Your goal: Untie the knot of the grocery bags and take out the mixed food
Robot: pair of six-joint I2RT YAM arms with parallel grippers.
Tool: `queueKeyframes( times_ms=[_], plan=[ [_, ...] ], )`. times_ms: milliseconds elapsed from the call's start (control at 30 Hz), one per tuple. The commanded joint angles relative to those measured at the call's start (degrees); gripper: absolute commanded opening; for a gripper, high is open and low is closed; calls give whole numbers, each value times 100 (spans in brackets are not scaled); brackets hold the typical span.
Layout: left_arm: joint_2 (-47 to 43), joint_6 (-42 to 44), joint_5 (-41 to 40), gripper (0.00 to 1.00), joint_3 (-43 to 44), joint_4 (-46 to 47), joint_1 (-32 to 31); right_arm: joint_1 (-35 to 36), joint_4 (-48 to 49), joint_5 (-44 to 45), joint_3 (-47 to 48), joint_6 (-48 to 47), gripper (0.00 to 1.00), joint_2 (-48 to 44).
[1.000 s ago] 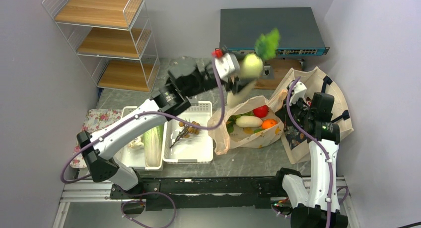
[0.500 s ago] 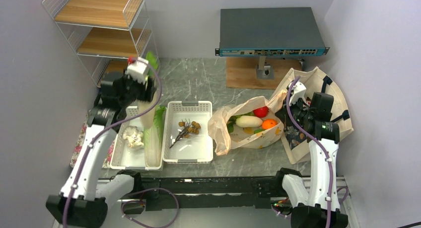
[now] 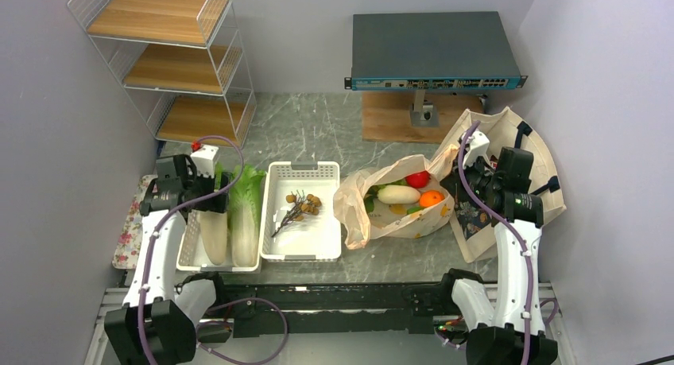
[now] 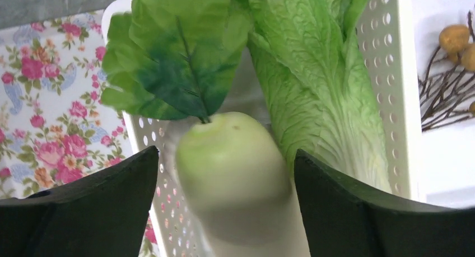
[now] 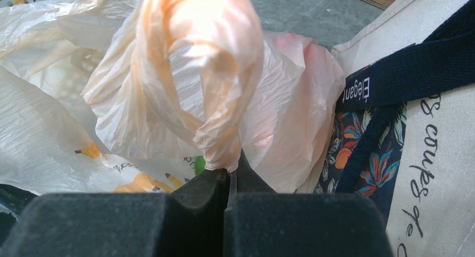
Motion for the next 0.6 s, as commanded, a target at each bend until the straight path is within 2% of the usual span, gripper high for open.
queueKeyframes(
  times_ms=[0,167,233,300,433,467,567],
  plan=[
    [-111,265,1057,98,359,-7,146,14,27,-181,233,-78,0,14],
    [-410,630,2221,99,1033,330,90,8,94,-332,232,-7,0,-44],
    [-206,799,2649,99,1581,520,-237,11,150,-466,232,49,0,-72],
    [123,993,2775,99,2303,547,-1069,9,188,-654,235,126,0,-109],
    [804,1805,2705,97,3563,607,-3160,16,226,-851,186,225,0,-284],
    [987,2056,2646,92,3819,594,-3834,19,198,-850,168,204,0,-343],
    [1688,2932,2458,69,4475,326,-5151,11,26,-827,128,-35,0,-512]
  ],
)
